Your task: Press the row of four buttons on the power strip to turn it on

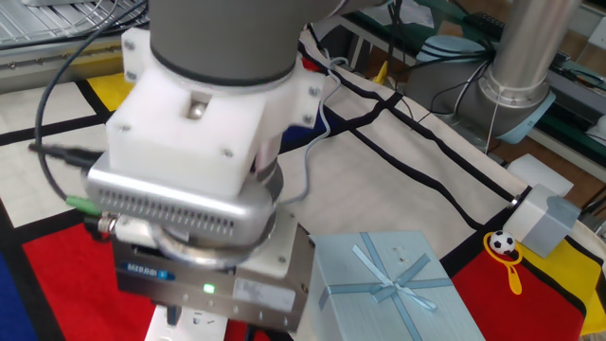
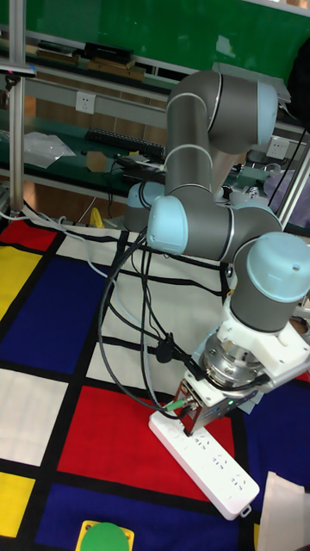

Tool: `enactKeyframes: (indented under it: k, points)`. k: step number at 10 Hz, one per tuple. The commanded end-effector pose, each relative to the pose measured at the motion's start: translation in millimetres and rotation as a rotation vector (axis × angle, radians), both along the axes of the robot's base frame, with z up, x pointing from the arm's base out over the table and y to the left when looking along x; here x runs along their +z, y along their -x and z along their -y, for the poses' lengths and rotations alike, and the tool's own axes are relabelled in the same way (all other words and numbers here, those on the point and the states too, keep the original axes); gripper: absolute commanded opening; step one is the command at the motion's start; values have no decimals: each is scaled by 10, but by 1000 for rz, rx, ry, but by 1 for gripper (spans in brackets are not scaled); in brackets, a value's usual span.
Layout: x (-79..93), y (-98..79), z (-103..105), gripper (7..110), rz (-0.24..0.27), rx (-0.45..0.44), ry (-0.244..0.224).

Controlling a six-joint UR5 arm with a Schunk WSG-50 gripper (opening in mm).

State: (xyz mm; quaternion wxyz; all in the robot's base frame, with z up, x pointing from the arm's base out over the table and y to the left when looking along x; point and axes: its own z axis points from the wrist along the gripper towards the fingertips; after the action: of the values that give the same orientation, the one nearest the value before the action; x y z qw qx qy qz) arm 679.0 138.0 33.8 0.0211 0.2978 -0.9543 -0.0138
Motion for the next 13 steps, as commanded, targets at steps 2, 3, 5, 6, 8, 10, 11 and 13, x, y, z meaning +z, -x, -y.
enactKeyframes:
  k: [2,3,5,6,8,10,11,13]
  points:
    - [-74,-164,-124,66,9,-15,-5]
    - [-94,-165,-104,66,8,-17,0]
    - [-173,-213,-122,66,12,-24,-5]
    - [-203,-211,-115,66,16,-29,2]
    - [-224,-186,-89,66,16,-29,5]
    - [-216,-162,-72,66,13,-35,13]
    - [-215,-162,-71,66,13,-37,13]
    - [-219,-163,-61,66,13,-37,16]
